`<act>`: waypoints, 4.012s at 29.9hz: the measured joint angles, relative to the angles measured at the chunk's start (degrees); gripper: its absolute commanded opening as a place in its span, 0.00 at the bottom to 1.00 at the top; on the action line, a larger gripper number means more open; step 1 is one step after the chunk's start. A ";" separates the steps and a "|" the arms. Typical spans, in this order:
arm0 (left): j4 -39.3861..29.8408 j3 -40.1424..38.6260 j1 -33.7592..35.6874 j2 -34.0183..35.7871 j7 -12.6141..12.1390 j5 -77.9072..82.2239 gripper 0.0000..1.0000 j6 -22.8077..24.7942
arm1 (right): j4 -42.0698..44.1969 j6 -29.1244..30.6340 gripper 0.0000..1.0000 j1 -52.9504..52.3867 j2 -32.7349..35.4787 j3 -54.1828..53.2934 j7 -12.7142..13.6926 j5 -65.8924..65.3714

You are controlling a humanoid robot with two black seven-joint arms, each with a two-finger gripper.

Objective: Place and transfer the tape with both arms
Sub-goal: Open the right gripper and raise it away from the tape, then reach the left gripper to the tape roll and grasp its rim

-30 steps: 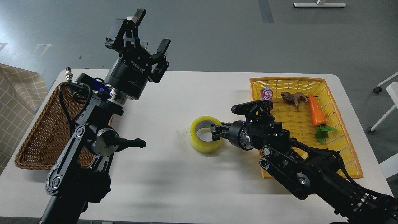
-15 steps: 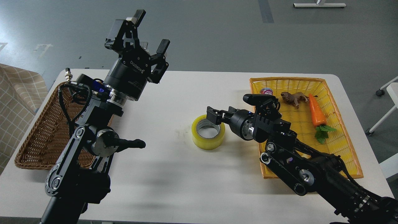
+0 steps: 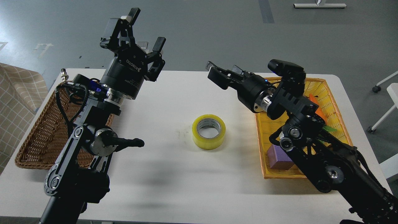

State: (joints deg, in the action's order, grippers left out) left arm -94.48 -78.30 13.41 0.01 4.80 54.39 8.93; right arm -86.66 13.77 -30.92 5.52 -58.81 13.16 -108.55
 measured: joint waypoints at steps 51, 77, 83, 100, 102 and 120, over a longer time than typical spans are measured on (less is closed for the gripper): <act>11.53 25.92 13.89 12.78 -4.52 59.36 0.98 -1.01 | -8.14 4.08 1.00 4.93 -0.53 -27.76 -1.56 55.99; 23.62 43.95 17.33 11.99 -18.17 70.61 0.98 -0.32 | -11.94 3.56 1.00 5.12 0.11 -28.79 -1.19 55.99; 25.91 47.01 18.92 11.65 -18.17 70.61 0.98 -0.38 | -12.45 3.54 1.00 5.12 0.68 -28.91 -1.12 55.99; 28.01 48.86 18.84 8.03 -16.43 70.61 0.98 -0.52 | -12.41 3.64 1.00 6.08 2.98 -29.00 -1.12 55.90; 28.18 48.86 18.82 8.39 -16.36 70.61 0.98 -0.63 | -12.43 3.63 1.00 6.12 3.30 -29.39 -1.12 55.90; 30.44 48.78 19.06 8.57 -16.02 70.61 0.97 -0.94 | -12.57 3.46 1.00 7.12 3.45 -30.72 -1.12 55.90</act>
State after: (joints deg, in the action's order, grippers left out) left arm -64.04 -29.52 32.48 8.58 -11.22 125.00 7.99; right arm -99.23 17.23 -23.80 8.97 -89.53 12.04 -52.65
